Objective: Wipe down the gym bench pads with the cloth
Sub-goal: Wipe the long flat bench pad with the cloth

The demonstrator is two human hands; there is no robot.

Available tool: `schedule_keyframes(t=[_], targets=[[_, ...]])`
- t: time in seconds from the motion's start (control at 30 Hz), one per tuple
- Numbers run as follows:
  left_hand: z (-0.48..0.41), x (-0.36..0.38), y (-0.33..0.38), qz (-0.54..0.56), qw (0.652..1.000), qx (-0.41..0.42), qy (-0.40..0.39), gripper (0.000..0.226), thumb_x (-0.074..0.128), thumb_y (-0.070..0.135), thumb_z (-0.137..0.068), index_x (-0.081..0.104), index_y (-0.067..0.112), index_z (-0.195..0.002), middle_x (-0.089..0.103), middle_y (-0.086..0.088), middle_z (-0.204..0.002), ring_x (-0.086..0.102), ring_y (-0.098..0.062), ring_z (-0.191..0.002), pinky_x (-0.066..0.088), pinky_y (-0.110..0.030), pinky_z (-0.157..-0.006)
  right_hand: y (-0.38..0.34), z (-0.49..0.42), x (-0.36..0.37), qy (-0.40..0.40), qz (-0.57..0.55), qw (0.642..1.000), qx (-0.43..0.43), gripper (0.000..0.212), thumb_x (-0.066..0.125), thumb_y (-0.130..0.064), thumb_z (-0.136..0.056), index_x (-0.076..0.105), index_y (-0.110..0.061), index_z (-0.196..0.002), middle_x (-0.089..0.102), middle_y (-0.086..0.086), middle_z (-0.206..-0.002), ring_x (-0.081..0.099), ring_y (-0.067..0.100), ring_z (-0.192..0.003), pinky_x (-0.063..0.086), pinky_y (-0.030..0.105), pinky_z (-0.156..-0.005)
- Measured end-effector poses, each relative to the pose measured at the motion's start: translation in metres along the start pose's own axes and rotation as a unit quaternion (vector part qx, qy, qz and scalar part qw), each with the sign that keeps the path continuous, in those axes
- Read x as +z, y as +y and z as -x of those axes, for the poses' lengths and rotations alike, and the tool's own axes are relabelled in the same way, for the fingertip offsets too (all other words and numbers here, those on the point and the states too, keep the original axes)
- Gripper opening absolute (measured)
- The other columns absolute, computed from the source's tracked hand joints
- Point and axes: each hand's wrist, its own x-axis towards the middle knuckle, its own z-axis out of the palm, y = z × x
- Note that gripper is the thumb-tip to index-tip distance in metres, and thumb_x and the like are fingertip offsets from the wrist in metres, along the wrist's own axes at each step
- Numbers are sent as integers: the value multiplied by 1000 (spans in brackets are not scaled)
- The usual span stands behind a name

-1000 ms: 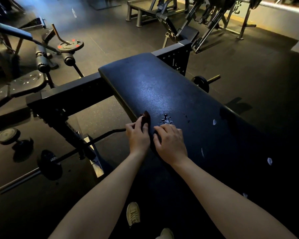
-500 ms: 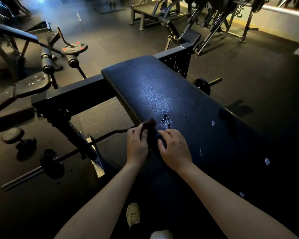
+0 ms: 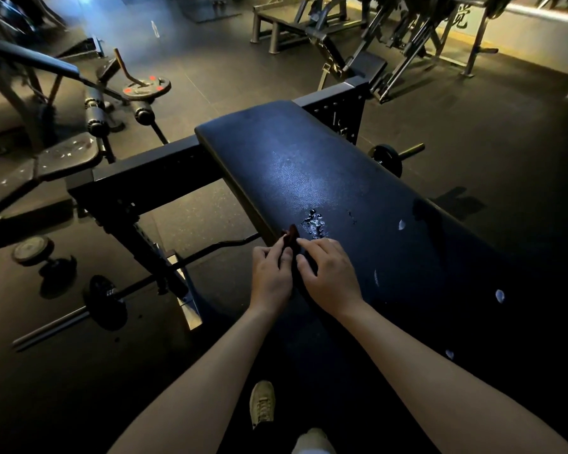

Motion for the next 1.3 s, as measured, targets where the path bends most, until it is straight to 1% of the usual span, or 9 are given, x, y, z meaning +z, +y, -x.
schedule_keyframes(t=[0.1, 0.23, 0.4, 0.5, 0.57, 0.7, 0.9, 1.13, 1.3], targets=[[4, -2, 10, 40, 999, -25, 5, 38, 42, 24, -108, 53, 18, -144, 44, -3, -116, 48, 4, -97, 32, 2, -88, -3, 6, -5, -16, -53, 998, 15, 45, 52, -36, -94, 63, -16, -132, 66, -1, -116, 53, 17, -114, 42, 33, -103], [1, -5, 27, 84, 996, -15, 7, 41, 39, 28, -109, 50, 17, -147, 53, -3, -142, 49, -13, -132, 38, -29, -112, -9, -4, -14, -22, -176, 981, 74, 44, 59, -30, -98, 55, -23, -141, 61, -2, -126, 55, 9, -116, 42, 25, -102], [-13, -3, 46, 160, 987, 10, -23, 37, 38, 23, -109, 56, 22, -141, 62, 8, -131, 55, -2, -124, 41, -20, -107, -8, -34, -11, -27, -180, 980, 85, 44, 64, -14, -94, 59, -18, -137, 55, 6, -129, 51, 14, -122, 32, 10, -104], [-28, -5, 36, 77, 997, 20, -12, 36, 43, 27, -108, 58, 20, -140, 62, 5, -136, 53, -5, -125, 38, -22, -107, 3, -55, -14, 5, -133, 987, 91, 41, 62, -3, -91, 63, -13, -131, 53, 11, -126, 53, 22, -116, 26, -3, -92], [-38, -8, 21, -7, 1000, 21, -5, 39, 46, 25, -106, 55, 13, -142, 52, -3, -149, 44, -12, -138, 31, -28, -116, 16, -72, -17, 31, -97, 988, 114, 38, 60, -9, -94, 62, -14, -132, 50, 11, -132, 51, 25, -120, 29, 7, -97], [-43, -13, -10, -89, 994, 41, -44, 47, 49, 25, -105, 44, 12, -151, 35, -2, -161, 27, -13, -149, 18, -31, -124, 36, -92, -4, -47, 13, 985, 168, 43, 57, -32, -96, 53, -21, -137, 37, 9, -150, 34, 29, -138, 30, 43, -117], [-47, -21, -13, -46, 997, 41, -38, 42, 44, 25, -108, 49, 14, -147, 44, 1, -155, 33, -8, -144, 16, -20, -116, 9, -83, 15, -48, 18, 997, 58, 21, 60, -19, -92, 65, -14, -112, 55, 9, -123, 53, 30, -114, 43, 38, -100], [-54, -25, -23, -49, 995, 81, -26, 36, 48, 22, -106, 59, 14, -139, 55, 0, -145, 42, -12, -138, 24, -21, -114, -5, -62, 23, -90, 18, 994, -56, 23, 57, -16, -94, 68, -16, -114, 58, 3, -128, 51, 26, -120, 50, 44, -95], [-55, -23, -22, -81, 993, 80, -22, 38, 45, 28, -107, 59, 15, -139, 53, 3, -145, 38, -9, -138, 21, -19, -112, 26, -89, 3, 1, 61, 995, 74, 29, 55, -16, -96, 64, -12, -123, 52, 9, -134, 45, 30, -128, 44, 48, -105]])
